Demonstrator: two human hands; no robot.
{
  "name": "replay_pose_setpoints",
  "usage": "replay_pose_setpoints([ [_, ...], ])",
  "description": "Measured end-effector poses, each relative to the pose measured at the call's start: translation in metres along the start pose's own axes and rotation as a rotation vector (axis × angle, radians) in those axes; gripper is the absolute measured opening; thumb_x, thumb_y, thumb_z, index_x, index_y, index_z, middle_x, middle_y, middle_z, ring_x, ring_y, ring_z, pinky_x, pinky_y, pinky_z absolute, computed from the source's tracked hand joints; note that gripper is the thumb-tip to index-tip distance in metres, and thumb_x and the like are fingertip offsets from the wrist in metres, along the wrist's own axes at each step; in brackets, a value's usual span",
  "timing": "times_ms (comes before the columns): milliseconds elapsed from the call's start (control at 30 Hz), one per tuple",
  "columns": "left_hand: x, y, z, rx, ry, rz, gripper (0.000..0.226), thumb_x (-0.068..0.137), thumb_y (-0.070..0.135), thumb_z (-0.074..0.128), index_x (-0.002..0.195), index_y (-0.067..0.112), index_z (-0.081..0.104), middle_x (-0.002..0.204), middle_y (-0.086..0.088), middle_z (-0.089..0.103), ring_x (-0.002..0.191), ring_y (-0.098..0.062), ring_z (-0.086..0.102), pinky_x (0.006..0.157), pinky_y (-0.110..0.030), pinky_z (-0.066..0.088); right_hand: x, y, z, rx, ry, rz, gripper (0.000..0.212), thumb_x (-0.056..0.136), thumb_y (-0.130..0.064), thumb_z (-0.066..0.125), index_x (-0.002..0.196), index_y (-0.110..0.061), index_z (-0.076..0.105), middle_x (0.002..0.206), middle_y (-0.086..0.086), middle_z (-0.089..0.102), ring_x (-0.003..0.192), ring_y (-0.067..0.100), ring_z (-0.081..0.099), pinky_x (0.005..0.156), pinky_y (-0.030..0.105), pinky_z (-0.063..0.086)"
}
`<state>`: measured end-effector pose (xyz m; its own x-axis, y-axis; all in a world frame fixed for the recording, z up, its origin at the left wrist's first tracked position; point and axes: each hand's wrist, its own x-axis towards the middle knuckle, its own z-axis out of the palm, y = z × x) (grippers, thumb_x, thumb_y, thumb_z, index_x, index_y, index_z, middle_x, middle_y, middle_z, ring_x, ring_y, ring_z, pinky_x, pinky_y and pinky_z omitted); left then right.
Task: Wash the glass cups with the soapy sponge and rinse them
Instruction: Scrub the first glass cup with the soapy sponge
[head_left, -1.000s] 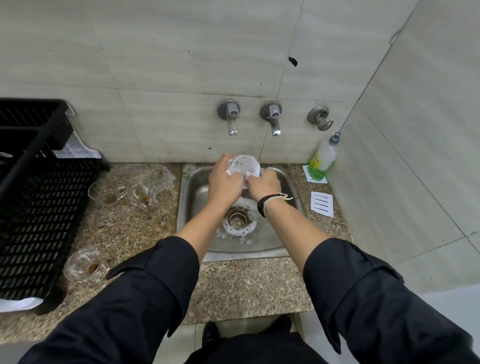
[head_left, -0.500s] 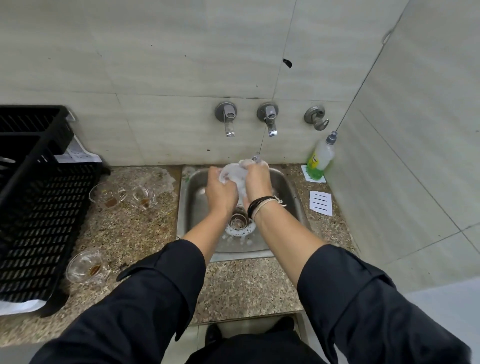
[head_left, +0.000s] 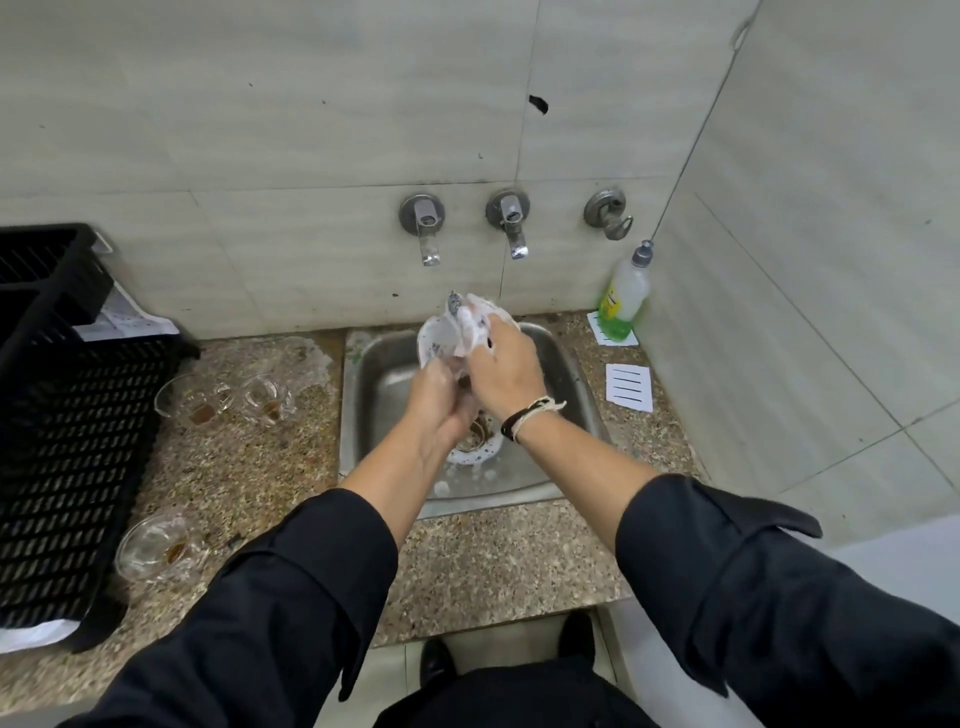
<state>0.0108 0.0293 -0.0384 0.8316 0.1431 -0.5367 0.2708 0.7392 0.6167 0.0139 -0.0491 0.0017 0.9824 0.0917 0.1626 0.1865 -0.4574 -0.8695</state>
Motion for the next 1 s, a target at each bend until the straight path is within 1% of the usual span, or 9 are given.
replay_pose_setpoints([
  [133, 0.001, -0.005, 0.014, -0.116, -0.024, -0.016, 0.025, 0.102, 0.002, 0.041, 0.102, 0.002, 0.066, 0.093, -0.015, 0.075, 0.082, -0.024, 0.075, 0.065, -0.032, 0.062, 0.007, -0.005, -0.011, -0.217, -0.08, -0.001, 0.036, 0.097, -0.016, 0.045, 0.117, 0.005, 0.066, 0.13, 0.022, 0.063, 0.125, 0.034, 0.054, 0.109, 0.036, 0.037],
  [333, 0.008, -0.004, 0.025, -0.105, -0.049, 0.022, 0.04, 0.099, -0.007, 0.035, 0.128, -0.001, 0.061, 0.12, -0.025, 0.07, 0.114, -0.038, 0.068, 0.103, -0.054, 0.052, 0.04, 0.011, -0.045, -0.374, -0.083, -0.039, 0.008, 0.082, -0.014, 0.046, 0.077, -0.01, 0.051, 0.095, 0.022, 0.065, 0.095, 0.036, 0.058, 0.084, 0.039, 0.044],
  [467, 0.004, 0.002, 0.042, -0.074, -0.056, 0.096, 0.046, 0.095, -0.011, 0.034, 0.134, -0.004, 0.058, 0.121, -0.025, 0.07, 0.11, -0.037, 0.069, 0.092, -0.052, 0.058, 0.047, 0.015, -0.058, -0.341, -0.011, -0.184, 0.011, 0.071, -0.016, 0.048, 0.063, -0.014, 0.04, 0.069, 0.013, 0.053, 0.073, 0.03, 0.047, 0.069, 0.038, 0.038],
  [533, 0.004, 0.002, 0.045, -0.038, -0.052, 0.093, 0.049, 0.091, -0.017, 0.031, 0.13, -0.007, 0.059, 0.112, -0.024, 0.073, 0.094, -0.034, 0.075, 0.075, -0.047, 0.063, 0.051, 0.026, -0.067, -0.378, -0.004, -0.23, 0.005, 0.069, -0.016, 0.051, 0.065, -0.014, 0.051, 0.077, 0.016, 0.062, 0.077, 0.034, 0.055, 0.072, 0.038, 0.043],
  [600, 0.003, -0.001, 0.048, -0.026, -0.024, 0.097, 0.05, 0.089, -0.02, 0.03, 0.127, -0.008, 0.06, 0.111, -0.024, 0.073, 0.09, -0.034, 0.075, 0.068, -0.044, 0.063, 0.056, 0.032, -0.075, -0.421, -0.005, -0.267, 0.021, 0.072, -0.02, 0.05, 0.078, -0.011, 0.068, 0.092, 0.013, 0.068, 0.088, 0.033, 0.06, 0.077, 0.036, 0.046],
  [733, 0.015, -0.003, 0.044, 0.03, 0.018, 0.149, 0.041, 0.083, -0.022, 0.034, 0.106, -0.008, 0.066, 0.09, -0.02, 0.075, 0.086, -0.033, 0.07, 0.062, -0.037, 0.06, 0.046, 0.023, -0.069, -0.53, -0.068, -0.374, 0.029, 0.078, -0.026, 0.046, 0.085, -0.012, 0.07, 0.09, 0.009, 0.059, 0.083, 0.03, 0.053, 0.074, 0.039, 0.047],
  [833, 0.016, -0.003, 0.039, 0.169, -0.051, 0.195, 0.046, 0.083, -0.021, 0.042, 0.122, -0.009, 0.063, 0.11, -0.023, 0.072, 0.096, -0.036, 0.071, 0.075, -0.042, 0.061, 0.059, 0.015, -0.068, -0.349, -0.063, -0.255, 0.006, 0.079, -0.01, 0.056, 0.076, -0.012, 0.062, 0.091, 0.004, 0.051, 0.079, 0.02, 0.045, 0.071, 0.03, 0.04],
  [933, 0.018, -0.001, 0.035, 0.158, -0.047, 0.219, 0.056, 0.083, -0.024, 0.04, 0.134, -0.007, 0.054, 0.12, -0.028, 0.066, 0.093, -0.041, 0.074, 0.084, -0.05, 0.06, 0.077, 0.017, -0.066, -0.136, -0.037, -0.079, 0.014, 0.078, -0.01, 0.064, 0.085, -0.016, 0.074, 0.088, -0.001, 0.068, 0.084, 0.014, 0.056, 0.072, 0.024, 0.042],
  [1000, 0.019, 0.0, 0.032, 0.168, -0.03, 0.232, 0.057, 0.083, -0.025, 0.039, 0.135, -0.007, 0.052, 0.121, -0.031, 0.064, 0.092, -0.043, 0.074, 0.084, -0.052, 0.06, 0.079, 0.018, -0.066, -0.12, -0.08, -0.085, 0.011, 0.079, -0.01, 0.067, 0.084, -0.016, 0.075, 0.081, -0.004, 0.065, 0.079, 0.016, 0.059, 0.069, 0.026, 0.042],
])
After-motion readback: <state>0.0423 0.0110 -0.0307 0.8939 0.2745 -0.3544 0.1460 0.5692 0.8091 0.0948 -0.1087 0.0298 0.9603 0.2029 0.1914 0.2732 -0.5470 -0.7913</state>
